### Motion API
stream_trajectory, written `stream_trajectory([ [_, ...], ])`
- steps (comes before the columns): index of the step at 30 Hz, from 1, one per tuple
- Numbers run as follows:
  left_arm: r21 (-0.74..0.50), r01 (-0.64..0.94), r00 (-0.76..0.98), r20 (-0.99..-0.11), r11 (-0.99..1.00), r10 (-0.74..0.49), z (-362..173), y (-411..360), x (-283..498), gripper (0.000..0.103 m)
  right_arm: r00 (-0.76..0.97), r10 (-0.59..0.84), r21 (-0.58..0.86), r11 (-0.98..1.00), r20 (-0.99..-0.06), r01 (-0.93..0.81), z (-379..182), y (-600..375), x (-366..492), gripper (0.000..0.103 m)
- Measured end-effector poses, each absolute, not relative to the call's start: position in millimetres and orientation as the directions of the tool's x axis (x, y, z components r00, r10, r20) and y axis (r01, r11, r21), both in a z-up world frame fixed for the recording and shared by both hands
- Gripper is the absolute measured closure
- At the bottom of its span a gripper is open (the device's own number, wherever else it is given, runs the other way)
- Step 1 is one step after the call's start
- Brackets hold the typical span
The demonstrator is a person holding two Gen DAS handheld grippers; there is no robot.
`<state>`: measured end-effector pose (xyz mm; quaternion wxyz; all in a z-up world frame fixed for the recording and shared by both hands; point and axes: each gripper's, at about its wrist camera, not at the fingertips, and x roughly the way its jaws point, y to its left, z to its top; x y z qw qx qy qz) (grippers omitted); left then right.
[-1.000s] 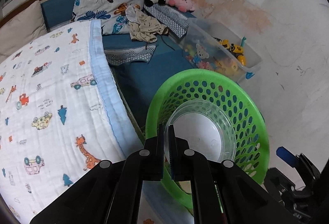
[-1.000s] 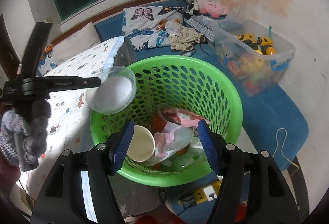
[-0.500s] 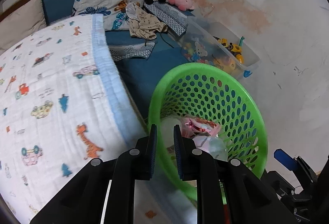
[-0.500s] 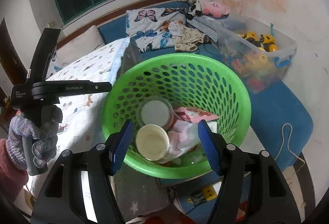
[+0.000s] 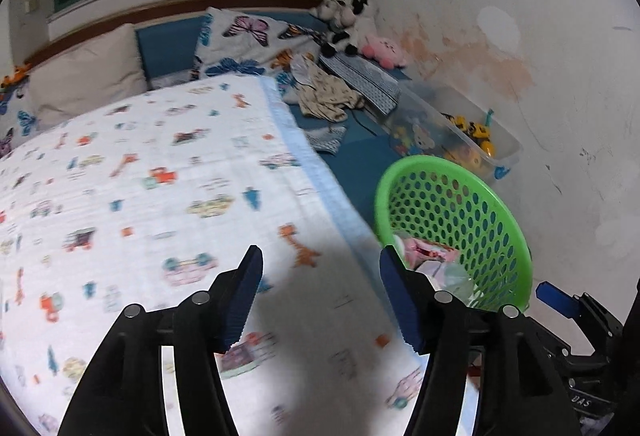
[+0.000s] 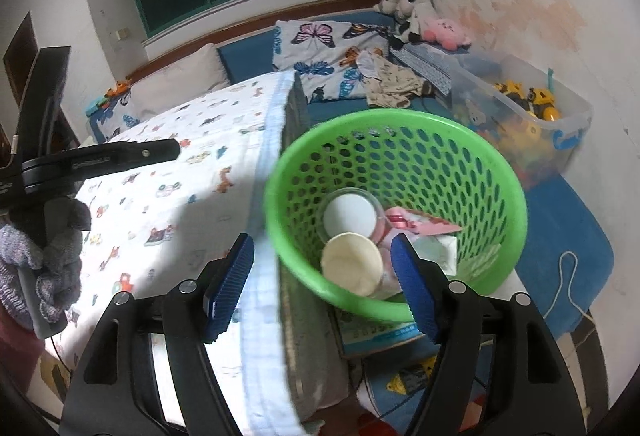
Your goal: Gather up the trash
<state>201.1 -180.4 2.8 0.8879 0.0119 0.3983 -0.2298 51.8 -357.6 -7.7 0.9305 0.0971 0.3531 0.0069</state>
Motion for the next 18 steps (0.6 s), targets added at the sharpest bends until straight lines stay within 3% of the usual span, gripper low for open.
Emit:
stream_trajectory([
  [3, -0.13, 0.396, 0.618, -0.694, 0.909, -0.368, 9.2, -157.6, 188.3, 0.031, 0.752, 0.093, 0.182, 0.983, -0.653, 0.037, -5.7, -342.0, 51.0, 0.029],
  [12, -0.016, 0.33, 0.712, -0.652, 0.944, -0.26, 14.4, -103.9, 151.0, 0.01, 0.757, 0.101, 0.147, 0.989, -0.645, -0.006, 0.8, -297.0, 47.2, 0.02],
  [18, 0.002, 0.267, 0.74, -0.641, 0.964, -0.203, 14.7, -66.5, 130.4, 0.008, 0.755, 0.099, 0.125, 0.992, -0.649, -0.022, 2.5, -273.2, 45.2, 0.017],
])
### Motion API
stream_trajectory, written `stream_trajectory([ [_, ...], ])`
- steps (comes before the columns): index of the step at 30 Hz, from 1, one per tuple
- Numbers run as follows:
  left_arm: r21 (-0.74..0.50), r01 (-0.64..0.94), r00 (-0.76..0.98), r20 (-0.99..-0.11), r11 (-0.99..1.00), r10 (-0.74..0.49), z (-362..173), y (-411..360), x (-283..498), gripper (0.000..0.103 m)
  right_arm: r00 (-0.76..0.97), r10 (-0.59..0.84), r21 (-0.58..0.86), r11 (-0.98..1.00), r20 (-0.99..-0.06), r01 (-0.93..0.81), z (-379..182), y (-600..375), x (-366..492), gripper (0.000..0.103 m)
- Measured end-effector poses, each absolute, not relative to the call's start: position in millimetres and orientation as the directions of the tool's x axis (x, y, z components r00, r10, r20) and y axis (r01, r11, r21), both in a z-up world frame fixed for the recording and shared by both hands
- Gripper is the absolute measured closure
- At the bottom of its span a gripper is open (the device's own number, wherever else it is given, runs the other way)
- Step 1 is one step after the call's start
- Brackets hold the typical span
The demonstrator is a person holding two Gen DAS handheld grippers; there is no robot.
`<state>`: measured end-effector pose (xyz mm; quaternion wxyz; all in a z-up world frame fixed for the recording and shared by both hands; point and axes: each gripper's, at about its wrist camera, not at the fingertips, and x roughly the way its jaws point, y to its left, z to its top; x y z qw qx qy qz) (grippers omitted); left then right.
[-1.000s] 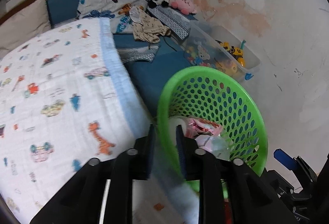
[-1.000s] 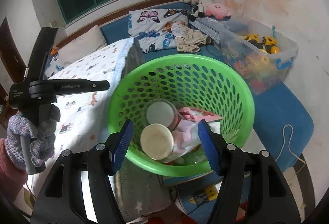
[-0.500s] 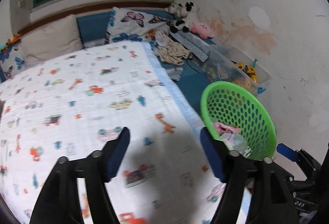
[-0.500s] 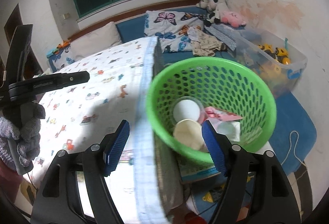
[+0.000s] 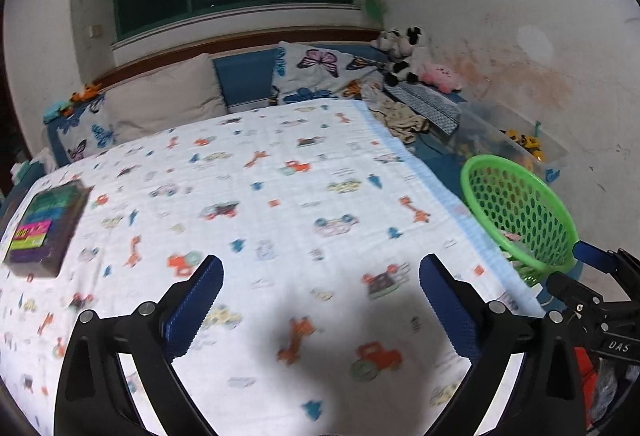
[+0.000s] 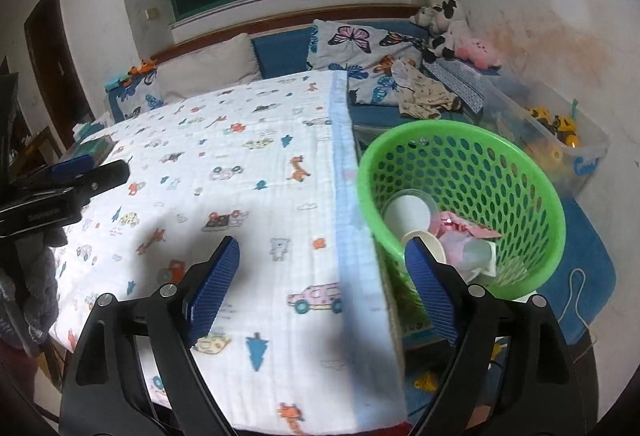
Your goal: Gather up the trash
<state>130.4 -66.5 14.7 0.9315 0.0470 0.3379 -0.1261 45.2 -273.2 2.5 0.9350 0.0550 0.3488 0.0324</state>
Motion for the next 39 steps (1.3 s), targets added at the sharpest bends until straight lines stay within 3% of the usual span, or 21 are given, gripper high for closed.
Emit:
stream_trajectory([
  [12, -0.002, 0.178, 0.769, -0.624, 0.984, -0.14, 11.8, -21.6, 98.7, 0.007, 0.747, 0.106, 0.123, 0.992, -0.656, -0.033, 2.1, -245.8, 41.8, 0.016],
  [39, 0.05, 0.127, 0.803, -0.592, 0.991, -0.074, 10.8, -11.1, 63.9, 0.007, 0.755, 0.141, 0.13, 0.989, -0.641, -0.074, 9.0, -223.4, 35.0, 0.013],
])
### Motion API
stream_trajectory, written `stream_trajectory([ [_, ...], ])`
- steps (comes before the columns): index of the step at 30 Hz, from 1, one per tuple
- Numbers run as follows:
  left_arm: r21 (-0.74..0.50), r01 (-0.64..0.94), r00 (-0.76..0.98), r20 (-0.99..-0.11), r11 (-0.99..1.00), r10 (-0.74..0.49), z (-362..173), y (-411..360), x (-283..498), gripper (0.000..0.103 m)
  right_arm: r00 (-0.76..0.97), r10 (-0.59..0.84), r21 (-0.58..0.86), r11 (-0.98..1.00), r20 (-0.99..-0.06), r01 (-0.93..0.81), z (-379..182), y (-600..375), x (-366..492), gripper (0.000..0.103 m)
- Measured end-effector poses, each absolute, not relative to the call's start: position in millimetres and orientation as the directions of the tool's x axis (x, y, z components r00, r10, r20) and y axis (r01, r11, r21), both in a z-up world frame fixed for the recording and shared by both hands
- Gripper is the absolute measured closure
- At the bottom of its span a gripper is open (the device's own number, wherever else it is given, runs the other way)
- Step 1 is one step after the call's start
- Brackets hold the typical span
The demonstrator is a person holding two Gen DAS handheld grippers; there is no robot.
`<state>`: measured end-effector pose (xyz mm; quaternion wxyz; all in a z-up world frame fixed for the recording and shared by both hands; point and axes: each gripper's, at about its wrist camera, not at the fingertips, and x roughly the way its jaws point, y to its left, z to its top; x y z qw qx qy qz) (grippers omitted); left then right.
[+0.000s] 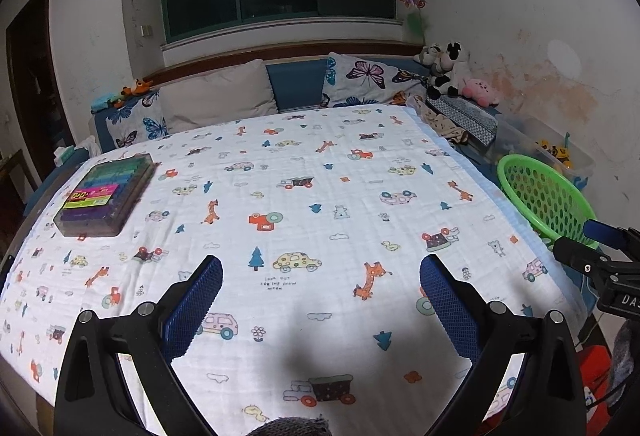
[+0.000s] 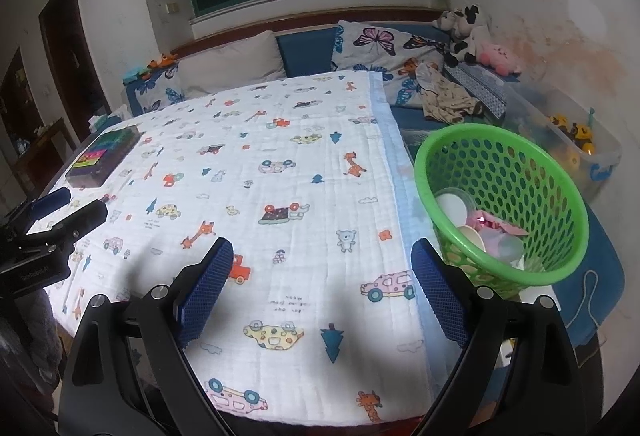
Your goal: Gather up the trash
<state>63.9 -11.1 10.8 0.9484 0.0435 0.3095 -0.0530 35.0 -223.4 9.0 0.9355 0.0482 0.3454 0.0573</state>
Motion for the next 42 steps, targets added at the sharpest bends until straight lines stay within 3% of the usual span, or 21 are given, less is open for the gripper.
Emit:
stream_trajectory([
  [42, 0.074, 0.09, 0.83, -0.557, 0.993, -0.034, 15.5, -11.9, 57.7, 0.007, 0.765, 0.15, 0.136, 0.987, -0.626, -0.082, 10.2, -218.0, 34.7, 0.013],
])
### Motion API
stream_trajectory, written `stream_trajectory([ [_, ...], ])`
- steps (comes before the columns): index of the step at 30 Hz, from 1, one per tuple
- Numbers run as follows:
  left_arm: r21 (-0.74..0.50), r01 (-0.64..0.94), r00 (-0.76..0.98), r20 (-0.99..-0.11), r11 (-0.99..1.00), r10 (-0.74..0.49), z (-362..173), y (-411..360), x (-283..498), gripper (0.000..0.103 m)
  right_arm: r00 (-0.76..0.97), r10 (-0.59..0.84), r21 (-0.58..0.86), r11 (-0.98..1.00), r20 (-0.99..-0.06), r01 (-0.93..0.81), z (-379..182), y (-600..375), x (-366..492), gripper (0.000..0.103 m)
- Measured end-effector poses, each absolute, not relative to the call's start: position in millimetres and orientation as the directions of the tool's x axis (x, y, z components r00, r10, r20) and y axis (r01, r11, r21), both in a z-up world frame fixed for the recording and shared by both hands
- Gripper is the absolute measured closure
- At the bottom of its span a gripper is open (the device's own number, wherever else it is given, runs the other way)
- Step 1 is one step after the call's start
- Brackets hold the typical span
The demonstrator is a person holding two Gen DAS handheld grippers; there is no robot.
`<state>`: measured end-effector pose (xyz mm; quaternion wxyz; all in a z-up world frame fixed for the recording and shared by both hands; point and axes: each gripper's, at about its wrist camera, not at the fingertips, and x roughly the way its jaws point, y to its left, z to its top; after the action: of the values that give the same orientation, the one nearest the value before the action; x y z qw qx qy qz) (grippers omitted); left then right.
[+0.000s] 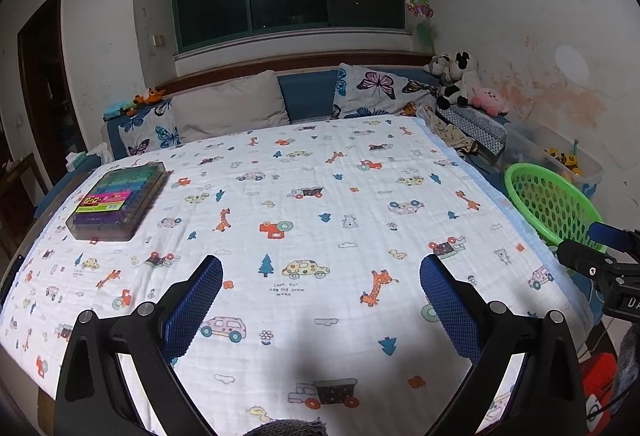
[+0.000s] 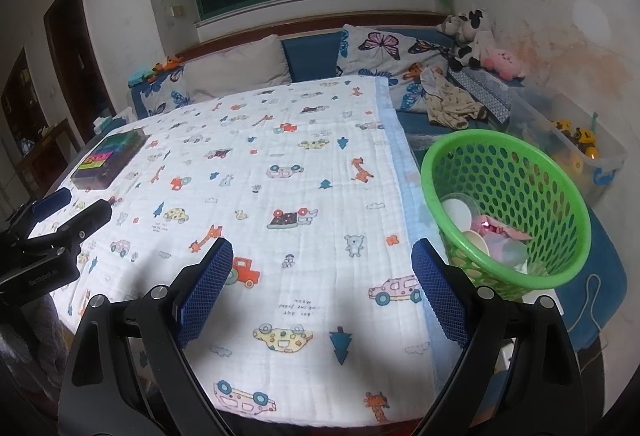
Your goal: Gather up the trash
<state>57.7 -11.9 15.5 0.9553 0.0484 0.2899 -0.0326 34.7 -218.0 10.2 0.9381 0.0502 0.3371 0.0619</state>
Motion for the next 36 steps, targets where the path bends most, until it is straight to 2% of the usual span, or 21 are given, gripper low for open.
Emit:
stream_trajectory([
  [36, 0.088, 0.093, 0.846, -0.532, 0.992, -0.032, 18.1, -20.1, 52.8, 0.007, 0.777, 0.143, 0.144, 0.987, -0.613, -0.067, 13.4, -220.9, 31.4, 0.013],
])
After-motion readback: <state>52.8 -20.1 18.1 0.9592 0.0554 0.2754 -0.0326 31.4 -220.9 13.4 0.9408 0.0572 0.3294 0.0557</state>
